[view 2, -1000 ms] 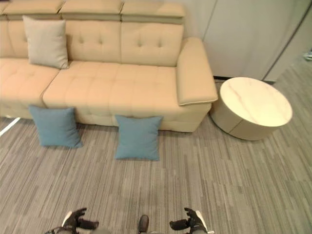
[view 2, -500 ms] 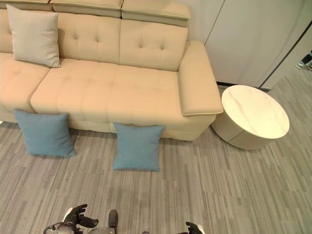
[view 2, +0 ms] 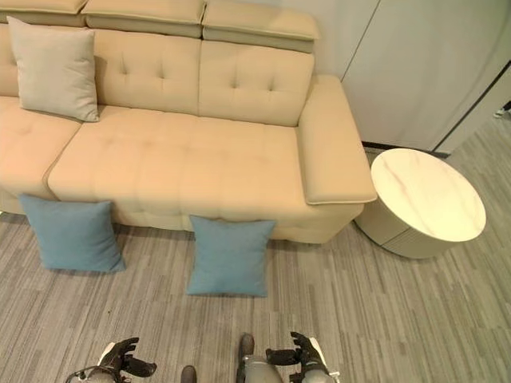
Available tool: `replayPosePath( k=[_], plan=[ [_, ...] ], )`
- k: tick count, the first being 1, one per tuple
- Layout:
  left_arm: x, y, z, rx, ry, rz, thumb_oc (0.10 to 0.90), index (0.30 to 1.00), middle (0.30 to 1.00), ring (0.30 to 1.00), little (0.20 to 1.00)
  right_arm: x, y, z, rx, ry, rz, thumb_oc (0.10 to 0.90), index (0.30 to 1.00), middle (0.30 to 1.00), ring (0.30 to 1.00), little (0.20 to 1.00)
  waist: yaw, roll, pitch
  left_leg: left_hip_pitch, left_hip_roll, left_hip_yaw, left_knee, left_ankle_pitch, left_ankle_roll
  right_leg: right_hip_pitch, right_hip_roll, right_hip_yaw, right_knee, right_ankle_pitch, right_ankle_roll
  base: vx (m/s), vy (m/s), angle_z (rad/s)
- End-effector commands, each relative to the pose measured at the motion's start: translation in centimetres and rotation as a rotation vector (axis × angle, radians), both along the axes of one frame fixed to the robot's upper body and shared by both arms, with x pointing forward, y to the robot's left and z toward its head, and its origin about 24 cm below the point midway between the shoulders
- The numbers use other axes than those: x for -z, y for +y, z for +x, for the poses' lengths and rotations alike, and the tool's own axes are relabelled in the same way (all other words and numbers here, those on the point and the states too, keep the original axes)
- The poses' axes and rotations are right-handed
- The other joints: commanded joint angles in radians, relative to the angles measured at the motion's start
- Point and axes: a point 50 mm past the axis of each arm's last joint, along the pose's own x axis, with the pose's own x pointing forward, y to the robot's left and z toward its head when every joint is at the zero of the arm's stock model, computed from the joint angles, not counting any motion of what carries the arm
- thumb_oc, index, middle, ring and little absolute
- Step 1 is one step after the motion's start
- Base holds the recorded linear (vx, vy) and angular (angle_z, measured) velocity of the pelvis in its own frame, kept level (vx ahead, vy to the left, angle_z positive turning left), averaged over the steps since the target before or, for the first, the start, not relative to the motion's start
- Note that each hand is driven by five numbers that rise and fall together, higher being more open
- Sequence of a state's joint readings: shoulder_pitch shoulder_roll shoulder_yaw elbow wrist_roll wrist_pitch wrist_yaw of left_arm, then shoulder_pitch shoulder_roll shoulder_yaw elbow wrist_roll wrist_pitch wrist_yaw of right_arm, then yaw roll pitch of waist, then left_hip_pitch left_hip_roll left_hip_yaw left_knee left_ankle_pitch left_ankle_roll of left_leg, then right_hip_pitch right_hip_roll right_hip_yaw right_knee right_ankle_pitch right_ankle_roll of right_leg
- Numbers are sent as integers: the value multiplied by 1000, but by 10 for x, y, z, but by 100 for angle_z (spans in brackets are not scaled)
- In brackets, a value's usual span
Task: Pick up all the scattered cushions and arrange them neatly on the sofa.
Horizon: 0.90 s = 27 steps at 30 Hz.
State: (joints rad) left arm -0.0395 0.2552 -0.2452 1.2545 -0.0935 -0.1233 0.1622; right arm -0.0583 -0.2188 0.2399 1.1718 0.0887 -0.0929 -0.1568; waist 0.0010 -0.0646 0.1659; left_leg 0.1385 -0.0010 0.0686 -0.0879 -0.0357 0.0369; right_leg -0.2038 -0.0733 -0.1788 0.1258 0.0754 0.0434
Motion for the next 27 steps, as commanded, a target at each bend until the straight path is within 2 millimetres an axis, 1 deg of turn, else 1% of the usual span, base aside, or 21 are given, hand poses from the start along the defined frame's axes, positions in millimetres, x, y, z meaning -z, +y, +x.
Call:
replayPosePath(
  k=[1, 2, 4, 6, 7, 8, 9, 10, 11, 12, 13, 14, 16, 17, 18, 20, 21, 22, 23, 25, 27],
  plan=[
    [-3, -6, 14, 50, -43, 0, 800, 900, 900, 900, 900, -4, -22, -4, -1, 1, -78, 800, 900, 900, 900, 900, -3, -11, -15, -19, -52, -56, 77, -96, -29, 74, 27, 48, -53, -24, 87, 192, -89, 18],
    [-2, -8, 13, 51, -38, -5, 800, 900, 900, 900, 900, -4, -23, -7, 3, 6, -79, 800, 900, 900, 900, 900, -3, -11, -23, -15, -46, -55, 84, -106, -38, 88, 28, 42, -63, -28, 82, 200, -119, 17],
    [-1, -11, 12, 57, -31, -14, 800, 900, 900, 900, 900, -2, -24, -11, 24, 10, -68, 800, 900, 900, 900, 900, -10, -13, -31, -27, -31, -49, 132, -117, -63, 114, 41, 54, -74, -48, 64, 167, -138, 23],
    [-2, -13, 15, 64, -39, -19, 800, 900, 900, 900, 900, -2, -24, -11, 33, 5, -60, 800, 900, 900, 900, 900, -12, -20, -24, -70, -19, -33, 249, -89, -94, 147, 43, 54, -92, -55, 48, 95, -119, 41],
    [-2, -13, 15, 64, -39, -19, 800, 900, 900, 900, 900, -2, -24, -11, 33, 5, -60, 800, 900, 900, 900, 900, -12, -20, -24, -73, -18, -34, 254, -91, -94, 147, 43, 53, -93, -54, 48, 49, -151, 30],
    [-5, -15, 25, 60, -72, -21, 800, 900, 900, 900, 900, -4, -26, -6, 43, -7, -63, 800, 900, 900, 900, 900, 1, -39, 5, -179, -9, -24, 445, -40, -104, 183, 43, 67, -109, -65, 20, 19, -108, 17],
    [-5, -15, 25, 60, -73, -21, 800, 900, 900, 900, 900, -4, -26, -6, 43, -8, -63, 800, 900, 900, 900, 900, 1, -37, 5, -185, -7, -25, 454, -44, -104, 183, 45, 66, -109, -65, 19, 56, -120, 22],
    [-6, -15, 27, 54, -80, -22, 800, 900, 900, 900, 900, -4, -26, -7, 46, -5, -63, 800, 900, 900, 900, 900, 7, -39, 7, -206, -9, -26, 459, -47, -96, 192, 44, 69, -116, -70, 16, 135, -18, 9],
    [-6, -16, 27, 52, -83, -24, 800, 900, 900, 900, 900, -4, -28, -9, 55, 6, -69, 800, 900, 900, 900, 900, 15, -46, 6, -242, -13, -25, 404, -76, -80, 211, 38, 72, -130, -78, 22, 140, -18, 0],
    [-6, -16, 27, 52, -82, -24, 800, 900, 900, 900, 900, -4, -28, -9, 55, 6, -69, 800, 900, 900, 900, 900, 16, -46, 7, -240, -14, -24, 403, -76, -79, 212, 37, 72, -131, -78, 22, 159, 6, -2],
    [-5, -16, 26, 53, -79, -23, 800, 900, 900, 900, 900, -3, -29, -10, 56, 7, -70, 800, 900, 900, 900, 900, 17, -46, 5, -236, -13, -25, 364, -79, -78, 218, 37, 72, -135, -83, 25, 114, 30, 2],
    [-5, -16, 26, 59, -75, -22, 800, 900, 900, 900, 900, -3, -29, -11, 55, 11, -72, 800, 900, 900, 900, 900, 19, -44, 2, -250, -13, -26, 321, -64, -79, 223, 41, 72, -140, -89, 27, 172, 55, 12],
    [-4, -16, 24, 62, -67, -21, 800, 900, 900, 900, 900, -3, -29, -13, 56, 18, -76, 800, 900, 900, 900, 900, 24, -33, -1, -272, -6, -30, 229, -5, -87, 244, 53, 77, -148, -104, 28, 183, 90, 8],
    [-4, -16, 24, 64, -67, -17, 800, 900, 900, 900, 900, -2, -30, -15, 58, 22, -81, 800, 900, 900, 900, 900, 31, -28, 2, -298, -2, -32, 206, 29, -91, 257, 59, 85, -149, -116, 25, 185, 126, 4],
    [-4, -15, 23, 66, -66, -15, 800, 900, 900, 900, 900, -2, -30, -15, 59, 26, -85, 800, 900, 900, 900, 900, 37, -23, 5, -317, -1, -32, 195, 46, -94, 270, 63, 95, -148, -128, 24, 180, 140, -1],
    [-2, -15, 16, 51, -43, -21, 800, 900, 900, 900, 900, 0, -30, -20, 63, 42, -81, 800, 900, 900, 900, 900, 39, -18, -11, -284, -3, -45, 150, 46, -88, 281, 68, 112, -140, -139, 29, 267, 210, -20],
    [0, -14, 12, 50, -28, -21, 800, 900, 900, 900, 900, 1, -29, -24, 54, 58, -82, 800, 900, 900, 900, 900, 38, -19, -22, -266, -13, -51, 142, 43, -82, 282, 58, 121, -110, -146, 34, 249, 195, -48],
    [0, -14, 12, 50, -28, -21, 800, 900, 900, 900, 900, 1, -29, -24, 54, 59, -82, 800, 900, 900, 900, 900, 39, -19, -22, -266, -13, -51, 141, 43, -81, 282, 58, 121, -110, -147, 34, 239, 241, -63],
    [-1, -12, 12, 49, -28, -17, 800, 900, 900, 900, 900, 2, -27, -24, 49, 59, -77, 800, 900, 900, 900, 900, 39, -20, -26, -246, -17, -46, 132, 33, -70, 275, 48, 127, -79, -151, 45, 85, 111, -45],
    [-1, -10, 12, 51, -32, -14, 800, 900, 900, 900, 900, 2, -25, -23, 44, 57, -71, 800, 900, 900, 900, 900, 40, -23, -28, -236, -23, -42, 129, 25, -62, 267, 40, 130, -56, -149, 54, 96, 129, -25],
    [-1, -10, 12, 51, -32, -14, 800, 900, 900, 900, 900, 2, -25, -23, 44, 57, -71, 800, 900, 900, 900, 900, 41, -23, -28, -236, -23, -41, 129, 25, -62, 267, 40, 131, -55, -150, 54, 27, 37, -2]
  ],
)
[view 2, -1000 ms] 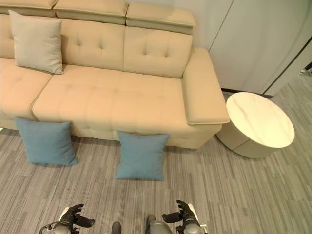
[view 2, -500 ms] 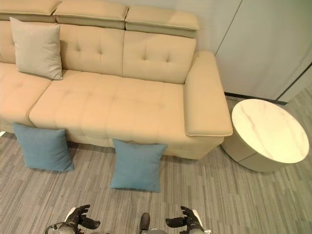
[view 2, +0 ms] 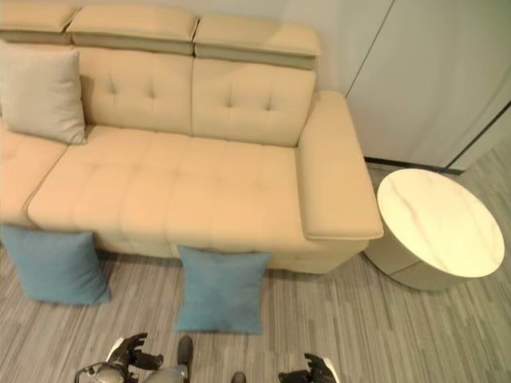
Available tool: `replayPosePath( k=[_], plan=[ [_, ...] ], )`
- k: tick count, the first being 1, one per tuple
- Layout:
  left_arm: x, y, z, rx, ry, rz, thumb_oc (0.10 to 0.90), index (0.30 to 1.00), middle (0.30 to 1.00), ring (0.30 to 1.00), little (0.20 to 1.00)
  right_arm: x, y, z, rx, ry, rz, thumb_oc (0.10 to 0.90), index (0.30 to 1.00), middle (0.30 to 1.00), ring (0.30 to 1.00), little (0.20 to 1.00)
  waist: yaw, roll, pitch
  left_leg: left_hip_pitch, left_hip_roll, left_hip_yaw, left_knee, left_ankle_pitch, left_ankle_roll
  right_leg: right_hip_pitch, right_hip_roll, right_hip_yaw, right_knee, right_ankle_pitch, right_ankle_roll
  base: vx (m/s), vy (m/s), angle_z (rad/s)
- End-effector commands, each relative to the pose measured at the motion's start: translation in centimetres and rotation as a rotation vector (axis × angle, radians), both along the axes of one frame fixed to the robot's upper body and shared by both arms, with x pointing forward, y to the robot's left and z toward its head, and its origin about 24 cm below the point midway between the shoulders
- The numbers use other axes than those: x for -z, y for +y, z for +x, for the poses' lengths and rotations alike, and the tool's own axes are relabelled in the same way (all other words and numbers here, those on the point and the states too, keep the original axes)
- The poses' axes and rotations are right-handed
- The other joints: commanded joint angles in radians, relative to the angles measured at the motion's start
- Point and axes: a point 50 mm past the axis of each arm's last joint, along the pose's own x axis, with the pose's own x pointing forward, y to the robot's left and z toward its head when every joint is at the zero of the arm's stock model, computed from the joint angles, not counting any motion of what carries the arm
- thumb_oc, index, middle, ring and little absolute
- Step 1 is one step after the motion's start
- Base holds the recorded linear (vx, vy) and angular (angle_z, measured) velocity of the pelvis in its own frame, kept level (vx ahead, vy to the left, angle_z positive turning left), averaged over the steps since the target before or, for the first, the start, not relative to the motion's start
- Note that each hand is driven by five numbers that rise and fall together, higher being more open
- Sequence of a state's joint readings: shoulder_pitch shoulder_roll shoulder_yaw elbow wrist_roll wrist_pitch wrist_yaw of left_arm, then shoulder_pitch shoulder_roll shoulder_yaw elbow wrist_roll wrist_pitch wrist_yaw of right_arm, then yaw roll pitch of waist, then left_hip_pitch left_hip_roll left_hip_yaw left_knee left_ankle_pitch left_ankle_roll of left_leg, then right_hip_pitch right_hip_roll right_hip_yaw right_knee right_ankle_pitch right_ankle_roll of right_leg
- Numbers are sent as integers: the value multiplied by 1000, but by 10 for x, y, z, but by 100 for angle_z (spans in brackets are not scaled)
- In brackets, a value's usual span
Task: Pick up all the scattered cushions and arrange them neatly on the sofa.
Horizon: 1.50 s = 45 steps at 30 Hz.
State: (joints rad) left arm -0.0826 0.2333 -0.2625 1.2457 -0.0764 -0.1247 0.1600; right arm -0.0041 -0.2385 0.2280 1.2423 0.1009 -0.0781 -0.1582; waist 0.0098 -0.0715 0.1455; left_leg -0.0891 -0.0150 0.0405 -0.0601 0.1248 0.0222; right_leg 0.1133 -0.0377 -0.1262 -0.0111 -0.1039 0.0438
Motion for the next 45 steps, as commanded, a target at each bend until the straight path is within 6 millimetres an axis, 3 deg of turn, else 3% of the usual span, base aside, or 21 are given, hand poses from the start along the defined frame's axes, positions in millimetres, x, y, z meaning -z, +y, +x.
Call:
replayPosePath(
  k=[1, 4, 5, 11, 13, 19, 25, 26, 30, 34, 36, 41, 42, 43, 44, 45],
  plan=[
    [2, 2, -7, 2, 12, 6, 800, 900, 900, 900, 900, -8, -9, 15, -17, -70, -38, 800, 900, 900, 900, 900, 33, -16, -7, -8, -9, -13, 101, -136, -47, -50, 5, 78, 82, 30, 53, 0, 0, -4],
    [2, 2, -7, 2, 12, 6, 800, 900, 900, 900, 900, -8, -9, 15, -17, -70, -38, 800, 900, 900, 900, 900, 33, -16, -7, -8, -9, -13, 101, -136, -47, -50, 5, 78, 82, 30, 53, 54, 98, 10],
    [-9, 19, 10, -8, -54, 47, 800, 900, 900, 900, 900, -14, -1, 39, -56, -141, -22, 800, 900, 900, 900, 900, 24, -4, 20, 45, -9, -5, 62, -150, -5, -205, -24, 73, 337, 118, 109, 205, 315, 34],
    [-9, 23, 8, -17, -49, 56, 800, 900, 900, 900, 900, -16, -6, 41, -68, -146, -41, 800, 900, 900, 900, 900, 23, -5, 19, 89, -25, -7, 40, -174, -9, -191, -42, 10, 136, 97, 93, 126, 51, -24],
    [-7, 21, 5, -13, -39, 55, 800, 900, 900, 900, 900, -15, -6, 39, -69, -137, -41, 800, 900, 900, 900, 900, 23, -9, 16, 90, -29, -8, 41, -176, -12, -171, -36, 24, 104, 100, 91, 62, -44, 7],
    [-4, 19, -3, -14, -18, 49, 800, 900, 900, 900, 900, -14, -10, 33, -76, -123, -56, 800, 900, 900, 900, 900, 28, -5, -3, 121, -22, -3, 0, -171, -23, -122, -25, 18, 42, 96, 82, 95, -65, 1],
    [-10, 17, 12, -49, -88, 44, 800, 900, 900, 900, 900, -17, -12, 37, -58, -145, -64, 800, 900, 900, 900, 900, 27, -1, 18, 117, -14, -15, -15, -162, -33, -116, -18, 6, 26, 87, 75, -28, -46, 5],
    [-19, 19, 31, -79, -163, 51, 800, 900, 900, 900, 900, -24, -13, 54, -37, -207, -66, 800, 900, 900, 900, 900, 27, 2, 61, 64, -12, -19, -1, -153, -35, -168, -18, 5, 45, 88, 71, -273, -53, 10],
    [-43, 21, 73, -153, -340, 48, 800, 900, 900, 900, 900, -48, -15, 101, 25, -387, -67, 800, 900, 900, 900, 900, 26, 5, 148, -131, -8, -24, 94, -133, -41, -351, -27, 2, 128, 104, 59, -340, -53, 16],
    [-67, 21, 106, -228, -493, 20, 800, 900, 900, 900, 900, -79, -16, 145, 56, -560, -92, 800, 900, 900, 900, 900, 25, 16, 166, -330, -14, -29, 183, -124, -44, -548, -40, -8, 219, 105, 47, -236, -7, 7],
    [-87, 20, 131, -257, -603, 6, 800, 900, 900, 900, 900, -108, -14, 177, 91, -711, -107, 800, 900, 900, 900, 900, 22, 25, 191, -458, -7, -28, 246, -122, -46, -679, -53, -11, 286, 103, 44, -234, 14, -1],
    [-122, 14, 166, -279, -760, 1, 800, 900, 900, 900, 900, -160, -11, 219, 144, -950, -149, 800, 900, 900, 900, 900, 12, 38, 217, -652, -1, -38, 357, -164, -49, -870, -62, 2, 394, 63, 48, -75, -12, 6],
    [-122, 14, 166, -279, -760, 1, 800, 900, 900, 900, 900, -160, -11, 219, 144, -950, -149, 800, 900, 900, 900, 900, 12, 38, 216, -653, -1, -38, 358, -164, -49, -871, -62, 2, 395, 63, 48, -84, -23, 1],
    [-141, 9, 182, -288, -840, 5, 800, 900, 900, 900, 900, -191, -9, 237, 182, -1081, -171, 800, 900, 900, 900, 900, 7, 45, 231, -732, 3, -42, 390, -165, -52, -948, -68, 7, 430, 59, 47, -83, -30, 4],
    [-151, 7, 191, -282, -877, 15, 800, 900, 900, 900, 900, -202, -7, 244, 190, -1126, -174, 800, 900, 900, 900, 900, 4, 47, 230, -770, 2, -45, 399, -164, -54, -985, -68, 12, 439, 56, 46, -121, -49, 8],
    [-175, 3, 208, -240, -949, 34, 800, 900, 900, 900, 900, -230, -8, 259, 206, -1212, -176, 800, 900, 900, 900, 900, -3, 55, 238, -835, 7, -46, 407, -162, -57, -1055, -74, 17, 460, 53, 49, -74, -46, 9]
  ],
)
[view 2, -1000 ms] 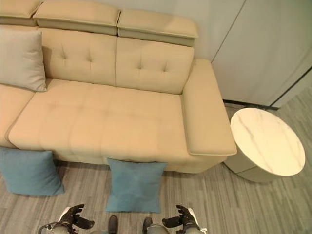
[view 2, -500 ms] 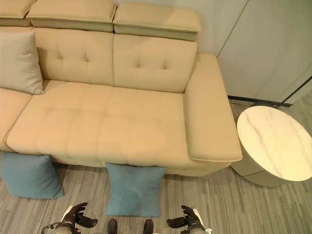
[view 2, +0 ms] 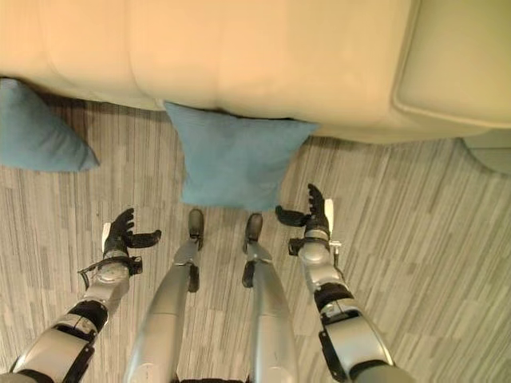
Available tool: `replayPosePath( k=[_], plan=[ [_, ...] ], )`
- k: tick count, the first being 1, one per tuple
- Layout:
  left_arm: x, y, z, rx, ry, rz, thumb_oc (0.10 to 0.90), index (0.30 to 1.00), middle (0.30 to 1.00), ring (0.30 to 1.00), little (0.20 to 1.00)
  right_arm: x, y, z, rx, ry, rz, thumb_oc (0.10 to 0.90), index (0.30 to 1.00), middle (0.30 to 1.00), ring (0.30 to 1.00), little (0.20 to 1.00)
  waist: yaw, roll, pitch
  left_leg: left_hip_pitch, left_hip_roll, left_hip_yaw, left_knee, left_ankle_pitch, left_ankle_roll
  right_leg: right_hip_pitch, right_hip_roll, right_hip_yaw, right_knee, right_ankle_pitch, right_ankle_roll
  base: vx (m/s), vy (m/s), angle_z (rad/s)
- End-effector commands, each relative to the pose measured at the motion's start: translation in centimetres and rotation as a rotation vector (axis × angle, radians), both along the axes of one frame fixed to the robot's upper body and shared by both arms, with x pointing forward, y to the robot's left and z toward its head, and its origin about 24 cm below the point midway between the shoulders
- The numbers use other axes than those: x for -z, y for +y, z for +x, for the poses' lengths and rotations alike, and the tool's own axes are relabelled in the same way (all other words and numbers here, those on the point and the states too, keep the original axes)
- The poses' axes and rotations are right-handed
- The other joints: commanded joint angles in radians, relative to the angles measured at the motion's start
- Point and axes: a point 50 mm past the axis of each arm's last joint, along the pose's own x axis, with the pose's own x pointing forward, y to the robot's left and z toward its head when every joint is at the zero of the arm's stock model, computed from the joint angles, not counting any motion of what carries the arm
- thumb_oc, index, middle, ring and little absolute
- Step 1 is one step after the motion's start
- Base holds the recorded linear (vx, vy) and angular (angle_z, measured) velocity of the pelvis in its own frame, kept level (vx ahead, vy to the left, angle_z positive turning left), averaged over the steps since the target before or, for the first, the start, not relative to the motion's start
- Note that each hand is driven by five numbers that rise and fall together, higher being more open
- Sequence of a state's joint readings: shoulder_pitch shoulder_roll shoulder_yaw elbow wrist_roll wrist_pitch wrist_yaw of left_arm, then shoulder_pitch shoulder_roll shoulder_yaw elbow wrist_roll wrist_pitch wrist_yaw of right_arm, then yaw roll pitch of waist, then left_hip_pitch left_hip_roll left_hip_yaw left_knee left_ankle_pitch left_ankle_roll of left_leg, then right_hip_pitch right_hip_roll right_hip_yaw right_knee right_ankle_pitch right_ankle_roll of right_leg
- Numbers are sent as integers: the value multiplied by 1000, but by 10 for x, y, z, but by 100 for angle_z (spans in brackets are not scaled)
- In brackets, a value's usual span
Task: Pick up all the scattered cushions and arrange them neatly on the sofa.
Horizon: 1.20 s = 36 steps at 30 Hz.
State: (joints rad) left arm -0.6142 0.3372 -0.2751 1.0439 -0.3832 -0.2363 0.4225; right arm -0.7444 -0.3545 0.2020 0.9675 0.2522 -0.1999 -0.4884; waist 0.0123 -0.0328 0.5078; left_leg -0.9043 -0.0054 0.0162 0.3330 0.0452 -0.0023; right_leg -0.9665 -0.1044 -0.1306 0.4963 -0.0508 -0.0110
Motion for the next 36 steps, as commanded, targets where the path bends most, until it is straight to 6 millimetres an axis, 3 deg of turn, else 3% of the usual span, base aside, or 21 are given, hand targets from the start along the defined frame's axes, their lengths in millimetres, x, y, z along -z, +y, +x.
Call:
replayPosePath(
  k=[1, 2, 3, 4, 5, 8, 9, 14, 19, 21, 24, 25, 26, 27, 32, 35, 36],
  plan=[
    [-24, 2, 9, -17, -123, 56, 800, 900, 900, 900, 900, -9, -21, -8, 86, -100, 0, 800, 900, 900, 900, 900, -10, 23, -122, -80, -1, -24, 22, -80, -34, -34, -13, 27, -37, 0, 106, -62, -28, 7],
    [-54, -1, 24, 9, -217, 62, 800, 900, 900, 900, 900, -39, -18, 3, 70, -184, -5, 800, 900, 900, 900, 900, -15, 29, -130, -145, 1, -26, 27, -78, -32, -103, -16, 37, -24, 0, 111, -24, -9, 5],
    [-54, -1, 24, 9, -217, 62, 800, 900, 900, 900, 900, -39, -18, 3, 70, -184, -5, 800, 900, 900, 900, 900, -15, 29, -131, -146, 1, -26, 28, -79, -32, -104, -16, 37, -24, 0, 111, 0, 0, 0],
    [-79, -2, 35, 19, -293, 56, 800, 900, 900, 900, 900, -60, -13, 11, 53, -240, 9, 800, 900, 900, 900, 900, -17, 34, -135, -191, 0, -29, 21, -75, -30, -153, -17, 42, -22, 3, 118, -9, -33, 1],
    [-92, -4, 40, 26, -329, 55, 800, 900, 900, 900, 900, -70, -11, 14, 43, -266, 3, 800, 900, 900, 900, 900, -20, 35, -139, -214, -2, -28, 22, -73, -29, -175, -18, 41, -20, 3, 119, -18, -42, 3],
    [-122, -9, 49, 54, -411, 72, 800, 900, 900, 900, 900, -88, -4, 20, -8, -306, 23, 800, 900, 900, 900, 900, -24, 39, -143, -266, -5, -30, 21, -70, -25, -227, -15, 46, -16, 6, 126, 17, -34, 4],
    [-149, -16, 56, 87, -476, 96, 800, 900, 900, 900, 900, -102, 3, 26, -61, -336, 72, 800, 900, 900, 900, 900, -25, 40, -150, -306, -10, -33, 22, -67, -22, -271, -14, 49, -5, 3, 129, 40, -51, 2],
    [-178, -32, 63, 138, -548, 118, 800, 900, 900, 900, 900, -121, 28, 34, -195, -390, 216, 800, 900, 900, 900, 900, -19, 48, -151, -348, -13, -40, 39, -71, -16, -316, -7, 54, 11, -1, 133, 14, -10, 0],
    [-192, -55, 66, 178, -597, 71, 800, 900, 900, 900, 900, -136, 82, 34, -399, -440, 213, 800, 900, 900, 900, 900, -21, 41, -153, -366, -14, -45, 54, -72, -14, -337, 2, 53, 20, 1, 129, 0, 0, 0],
    [-201, -73, 67, 227, -621, 51, 800, 900, 900, 900, 900, -141, 114, 28, -506, -473, 221, 800, 900, 900, 900, 900, -32, 34, -154, -371, -13, -52, 52, -71, -16, -339, 6, 54, 7, 7, 127, 0, 0, 0],
    [-215, -114, 61, 356, -697, -93, 800, 900, 900, 900, 900, -139, 135, 20, -573, -501, 290, 800, 900, 900, 900, 900, -47, 31, -159, -376, -13, -59, 48, -70, -18, -344, 10, 54, 1, 10, 126, 0, 0, 0],
    [-222, -125, 58, 410, -729, -129, 775, 862, 862, 862, 862, -140, 137, 18, -589, -517, 324, 651, 676, 676, 676, 676, -50, 31, -163, -375, -13, -59, 44, -70, -19, -344, 11, 54, -4, 11, 126, 0, 0, 0],
    [-226, -130, 56, 435, -746, -136, 400, 300, 300, 300, 300, -141, 137, 18, -595, -527, 342, 424, 335, 335, 335, 335, -51, 31, -165, -376, -14, -60, 42, -71, -19, -345, 12, 54, -5, 11, 125, 0, 0, 0],
    [-238, -135, 49, 477, -809, -156, 400, 300, 300, 300, 300, -151, 132, 14, -606, -586, 367, 400, 300, 300, 300, 300, -55, 31, -174, -378, -14, -61, 39, -74, -19, -348, 14, 54, -11, 15, 126, 0, 0, 0],
    [-253, -132, 37, 495, -911, -187, 400, 300, 300, 300, 300, -170, 117, 6, -594, -705, 394, 400, 300, 300, 300, 300, -56, 37, -189, -377, -14, -64, 36, -77, -24, -349, 16, 53, -11, 17, 127, 0, 0, 0],
    [-232, -125, 28, 516, -890, -157, 400, 300, 300, 300, 300, -163, 102, -5, -570, -754, 393, 400, 300, 300, 300, 300, -51, 43, -210, -339, -13, -58, 12, -70, -32, -310, 21, 48, -30, 23, 125, -27, -28, 3],
    [-221, -124, 23, 523, -878, -157, 400, 300, 300, 300, 300, -150, 104, -10, -584, -728, 375, 400, 300, 300, 300, 300, -51, 43, -205, -321, -11, -51, -14, -29, -34, -290, 18, 38, -57, 59, 117, -22, -45, 3]
  ],
)
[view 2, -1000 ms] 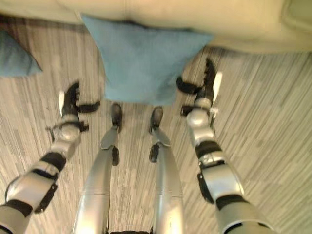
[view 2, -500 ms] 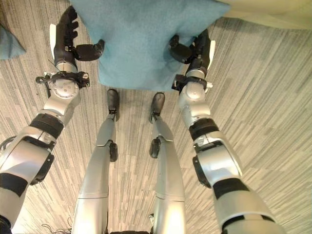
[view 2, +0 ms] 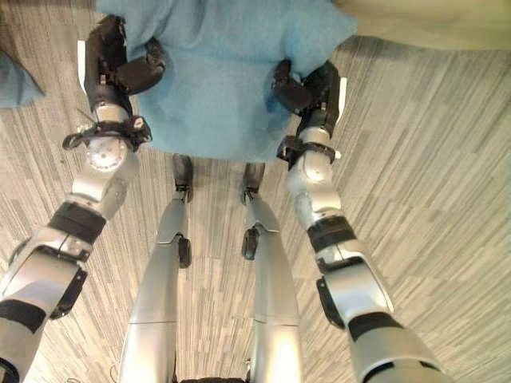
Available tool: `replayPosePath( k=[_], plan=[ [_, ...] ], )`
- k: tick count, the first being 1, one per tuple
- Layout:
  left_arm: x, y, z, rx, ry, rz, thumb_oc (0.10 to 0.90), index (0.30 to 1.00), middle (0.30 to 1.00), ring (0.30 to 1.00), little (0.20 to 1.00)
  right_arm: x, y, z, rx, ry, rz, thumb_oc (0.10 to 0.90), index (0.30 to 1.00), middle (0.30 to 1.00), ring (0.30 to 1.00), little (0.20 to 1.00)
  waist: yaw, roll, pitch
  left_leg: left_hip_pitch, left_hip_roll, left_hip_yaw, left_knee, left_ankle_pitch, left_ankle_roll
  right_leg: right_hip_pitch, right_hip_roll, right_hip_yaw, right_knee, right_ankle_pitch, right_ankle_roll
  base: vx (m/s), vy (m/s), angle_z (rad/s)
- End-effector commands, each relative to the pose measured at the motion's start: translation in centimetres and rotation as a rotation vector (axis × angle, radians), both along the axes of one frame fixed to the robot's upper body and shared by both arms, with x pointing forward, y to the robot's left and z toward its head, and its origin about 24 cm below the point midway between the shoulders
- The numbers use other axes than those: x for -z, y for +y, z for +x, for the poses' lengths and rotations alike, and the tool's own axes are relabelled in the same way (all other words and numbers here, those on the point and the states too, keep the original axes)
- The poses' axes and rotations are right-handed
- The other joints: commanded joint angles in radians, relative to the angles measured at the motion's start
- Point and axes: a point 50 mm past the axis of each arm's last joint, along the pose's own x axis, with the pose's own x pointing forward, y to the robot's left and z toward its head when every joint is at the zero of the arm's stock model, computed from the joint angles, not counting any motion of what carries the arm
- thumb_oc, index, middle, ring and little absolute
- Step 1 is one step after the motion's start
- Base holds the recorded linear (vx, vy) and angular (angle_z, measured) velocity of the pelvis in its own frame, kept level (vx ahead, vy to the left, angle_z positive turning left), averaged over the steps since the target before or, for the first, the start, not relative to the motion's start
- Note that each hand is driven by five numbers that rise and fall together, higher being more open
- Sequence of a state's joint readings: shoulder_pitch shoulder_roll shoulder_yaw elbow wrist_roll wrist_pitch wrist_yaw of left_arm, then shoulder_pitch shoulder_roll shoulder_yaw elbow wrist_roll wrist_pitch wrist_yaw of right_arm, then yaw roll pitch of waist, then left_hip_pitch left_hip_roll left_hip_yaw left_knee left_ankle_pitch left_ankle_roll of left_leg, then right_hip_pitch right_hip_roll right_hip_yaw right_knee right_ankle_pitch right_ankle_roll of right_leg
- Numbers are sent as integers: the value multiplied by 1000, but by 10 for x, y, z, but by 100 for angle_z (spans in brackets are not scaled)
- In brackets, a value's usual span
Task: Pick up all the scattered cushions and arrange them neatly on the sofa.
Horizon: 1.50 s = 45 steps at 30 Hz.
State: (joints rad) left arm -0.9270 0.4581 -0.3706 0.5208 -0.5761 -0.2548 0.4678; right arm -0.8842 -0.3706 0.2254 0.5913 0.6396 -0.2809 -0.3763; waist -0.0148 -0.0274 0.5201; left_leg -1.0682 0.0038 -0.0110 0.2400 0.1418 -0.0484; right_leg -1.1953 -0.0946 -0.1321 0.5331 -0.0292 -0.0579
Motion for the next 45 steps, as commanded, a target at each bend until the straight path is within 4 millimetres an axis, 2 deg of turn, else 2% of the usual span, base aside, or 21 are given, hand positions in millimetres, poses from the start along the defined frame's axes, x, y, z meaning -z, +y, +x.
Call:
replayPosePath(
  k=[1, 2, 4, 6, 7, 10, 11, 17, 18, 19, 23, 27, 29, 31, 34, 35, 37, 39, 40, 43, 45],
  plan=[
    [-2, -57, -20, 216, -165, 20, 400, 300, 300, 300, 300, -17, 54, -27, -208, -263, -43, 400, 300, 300, 300, 300, -23, 39, -227, -111, -20, -29, 53, -148, 2, -19, 12, 40, -108, 13, 170, -83, -48, 4],
    [10, -57, -26, 225, -151, 19, 400, 300, 300, 300, 300, -5, 55, -32, -210, -246, -78, 400, 300, 300, 300, 300, -24, 39, -224, -83, -21, -23, 29, -110, 0, 10, 9, 31, -135, 47, 164, 4, -55, 5],
    [16, -57, -30, 229, -148, 14, 400, 300, 300, 300, 300, 2, 53, -35, -202, -237, -97, 400, 300, 300, 300, 300, -23, 40, -222, -47, -22, -22, 7, -103, -5, 45, 9, 27, -154, 53, 166, -21, -40, 2],
    [40, -60, -41, 255, -105, -10, 400, 300, 300, 300, 300, 22, 53, -48, -200, -210, -134, 400, 300, 300, 300, 300, -19, 38, -224, 73, -21, -21, -52, -92, -17, 144, 4, 11, -197, 62, 171, 19, -90, -1],
    [54, -60, -48, 266, -76, -14, 400, 300, 300, 300, 300, 30, 51, -57, -191, -208, -156, 400, 300, 300, 300, 300, -16, 35, -226, 162, -24, -26, -85, -86, -23, 226, 6, 2, -231, 64, 174, 9, -117, -1],
    [73, -62, -59, 297, -36, -16, 400, 300, 300, 300, 300, 42, 50, -70, -184, -201, -187, 400, 300, 300, 300, 300, -16, 27, -230, 304, -19, -28, -130, -83, -30, 360, 5, -19, -280, 67, 177, 10, -114, 1],
    [81, -61, -67, 318, -25, -23, 400, 300, 300, 300, 300, 45, 47, -78, -170, -206, -208, 400, 300, 300, 300, 300, -15, 23, -231, 411, -15, -29, -160, -83, -33, 469, 7, -31, -314, 62, 175, 56, -128, 8],
    [96, -50, -85, 333, -2, -47, 400, 300, 300, 300, 300, 55, 35, -98, -149, -204, -276, 400, 300, 300, 300, 300, -12, 8, -257, 665, -1, -17, -194, -105, -40, 750, 22, -55, -377, 31, 162, 110, -78, 15],
    [96, -50, -85, 333, -2, -46, 400, 300, 300, 300, 300, 55, 35, -98, -149, -204, -275, 400, 300, 300, 300, 300, -13, 8, -257, 664, -1, -18, -197, -100, -39, 751, 22, -56, -382, 36, 162, 172, -61, 12],
    [103, -44, -91, 325, 16, -46, 400, 300, 300, 300, 300, 59, 32, -105, -154, -199, -302, 400, 300, 300, 300, 300, -12, 4, -279, 736, 10, -9, -200, -117, -40, 830, 31, -51, -396, 18, 157, 173, -56, 8],
    [123, -34, -102, 317, 85, -53, 400, 300, 300, 300, 300, 70, 25, -119, -165, -166, -360, 400, 300, 300, 300, 300, -16, -2, -337, 845, 12, 3, -194, -142, -36, 969, 47, -41, -444, 1, 151, 213, -37, 9],
    [152, -30, -117, 331, 206, -90, 400, 300, 300, 300, 300, 96, 13, -132, -182, -42, -349, 400, 300, 300, 300, 300, -14, -11, -382, 955, 11, 11, -179, -180, -27, 1101, 58, -30, -474, -18, 147, 211, 32, 2],
    [159, -30, -121, 338, 236, -91, 400, 300, 300, 300, 300, 102, 10, -135, -176, -17, -341, 400, 300, 300, 300, 300, -14, -11, -393, 977, 12, 14, -203, -174, -26, 1124, 60, -30, -485, -19, 149, 178, 53, 5],
    [169, -32, -126, 345, 282, -102, 400, 300, 300, 300, 300, 107, 5, -139, -159, 13, -322, 400, 300, 300, 300, 300, -18, -13, -409, 1002, 13, 27, -260, -143, -34, 1160, 55, -41, -510, -14, 159, 162, 98, 6],
    [171, -34, -127, 353, 297, -105, 400, 300, 300, 300, 300, 107, -2, -139, -123, 21, -305, 400, 300, 300, 300, 300, -14, -24, -414, 940, 4, 47, -243, -120, -39, 1167, 42, -39, -526, -3, 172, 41, 118, 16],
    [171, -34, -127, 353, 297, -105, 400, 300, 300, 300, 300, 107, -2, -139, -123, 21, -305, 400, 300, 300, 300, 300, -14, -24, -415, 939, 4, 47, -242, -120, -39, 1166, 42, -39, -526, -3, 172, 97, 173, 6],
    [176, -28, -132, 339, 316, -90, 400, 300, 300, 300, 300, 111, -1, -141, -126, 41, -296, 400, 300, 300, 300, 300, -8, -25, -448, 963, -1, 48, -259, -141, -16, 1176, 37, -30, -508, -4, 185, 258, 203, -1],
    [176, -26, -133, 335, 322, -79, 400, 300, 300, 300, 300, 113, 3, -140, -141, 48, -293, 400, 300, 300, 300, 300, -2, -28, -447, 975, -2, 52, -258, -150, -8, 1176, 29, -17, -488, -7, 191, 184, 189, -18],
    [174, -23, -134, 334, 315, -50, 400, 300, 300, 300, 300, 115, 5, -140, -156, 56, -284, 400, 300, 300, 300, 300, 14, -34, -444, 992, -7, 61, -253, -170, 12, 1172, 17, 7, -441, -12, 203, 133, 216, -40],
    [171, -15, -134, 310, 305, -22, 400, 300, 300, 300, 300, 115, 11, -139, -184, 55, -286, 400, 300, 300, 300, 300, 21, -37, -427, 1015, -17, 69, -241, -193, 46, 1111, -11, 34, -269, 64, 242, 108, 225, -51],
    [170, -11, -134, 292, 305, -16, 400, 300, 300, 300, 300, 115, 14, -138, -197, 52, -283, 400, 300, 300, 300, 300, 19, -31, -411, 1025, -15, 67, -237, -197, 65, 1058, -14, 58, -159, 110, 253, 67, 154, -22]
  ],
)
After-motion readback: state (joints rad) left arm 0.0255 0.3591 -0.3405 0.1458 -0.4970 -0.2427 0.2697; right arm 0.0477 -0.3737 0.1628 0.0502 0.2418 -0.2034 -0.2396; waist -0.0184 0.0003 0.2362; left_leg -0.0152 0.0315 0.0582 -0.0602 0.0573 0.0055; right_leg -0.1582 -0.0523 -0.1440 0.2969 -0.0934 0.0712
